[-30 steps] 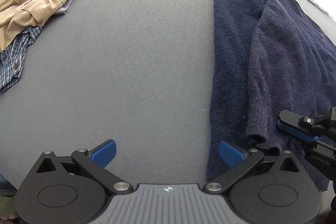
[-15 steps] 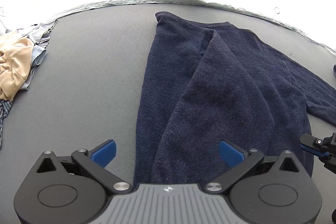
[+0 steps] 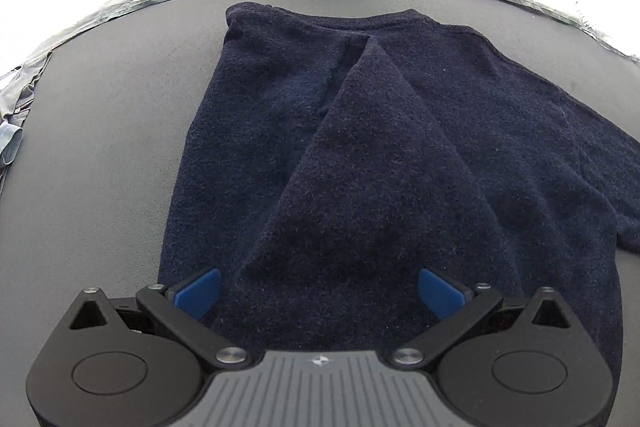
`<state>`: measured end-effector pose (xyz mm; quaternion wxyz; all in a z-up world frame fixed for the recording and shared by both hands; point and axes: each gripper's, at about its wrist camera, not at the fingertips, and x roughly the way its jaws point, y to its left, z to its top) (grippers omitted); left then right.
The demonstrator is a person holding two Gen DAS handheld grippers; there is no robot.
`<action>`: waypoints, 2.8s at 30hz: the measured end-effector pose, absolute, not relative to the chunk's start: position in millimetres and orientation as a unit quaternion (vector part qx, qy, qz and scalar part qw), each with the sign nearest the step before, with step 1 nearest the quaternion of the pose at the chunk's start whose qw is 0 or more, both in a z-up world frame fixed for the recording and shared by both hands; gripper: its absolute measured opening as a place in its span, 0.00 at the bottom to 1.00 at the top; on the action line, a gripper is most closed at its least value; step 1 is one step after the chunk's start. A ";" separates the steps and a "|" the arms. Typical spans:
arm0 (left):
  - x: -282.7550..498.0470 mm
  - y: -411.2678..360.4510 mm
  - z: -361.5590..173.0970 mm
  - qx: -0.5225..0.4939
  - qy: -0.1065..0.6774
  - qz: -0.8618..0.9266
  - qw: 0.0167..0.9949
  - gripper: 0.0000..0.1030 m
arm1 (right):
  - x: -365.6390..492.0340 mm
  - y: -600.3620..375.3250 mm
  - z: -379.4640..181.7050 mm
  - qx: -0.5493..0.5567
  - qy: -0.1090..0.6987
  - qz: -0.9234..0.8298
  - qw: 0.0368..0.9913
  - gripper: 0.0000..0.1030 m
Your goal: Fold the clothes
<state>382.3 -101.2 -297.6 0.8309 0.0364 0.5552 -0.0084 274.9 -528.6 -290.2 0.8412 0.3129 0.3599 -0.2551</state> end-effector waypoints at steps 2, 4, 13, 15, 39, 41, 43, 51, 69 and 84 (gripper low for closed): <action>383.2 -96.8 -307.9 0.028 0.571 -0.001 0.821 1.00 | 274.5 -539.3 -288.6 0.270 0.356 -0.281 0.850 0.26; 382.6 -92.8 -313.9 0.017 0.580 0.003 0.814 1.00 | 269.8 -546.6 -290.2 0.245 0.353 -0.304 0.850 0.29; 390.4 -92.3 -319.4 0.018 0.599 0.001 0.800 1.00 | 249.8 -592.1 -308.1 0.211 0.343 -0.374 0.835 0.39; 391.9 -92.0 -318.9 0.019 0.603 0.000 0.797 1.00 | 248.7 -601.3 -311.4 0.216 0.339 -0.373 0.836 0.42; 383.4 -82.5 -322.9 0.023 0.589 -0.010 0.808 1.00 | 271.7 -508.5 -277.2 0.426 0.271 -0.010 0.863 0.05; 382.1 -82.9 -323.2 0.023 0.585 -0.010 0.811 1.00 | 282.2 -467.9 -278.0 0.444 0.300 0.066 0.842 0.05; 382.3 -82.9 -324.5 0.024 0.580 -0.011 0.814 1.00 | 294.1 -429.7 -285.1 0.431 0.352 0.113 0.823 0.11; 375.3 -82.4 -327.6 0.022 0.562 -0.008 0.826 1.00 | 298.1 -404.7 -308.1 0.415 0.423 0.102 0.799 0.37; 408.7 -116.8 -273.0 -0.114 0.525 -0.100 0.837 0.96 | 234.2 -511.5 -374.9 0.682 0.316 -0.098 0.652 0.34; 438.0 -184.9 -293.3 0.034 0.540 -0.116 0.833 0.27 | 232.8 -508.4 -407.2 0.754 0.282 -0.100 0.585 0.29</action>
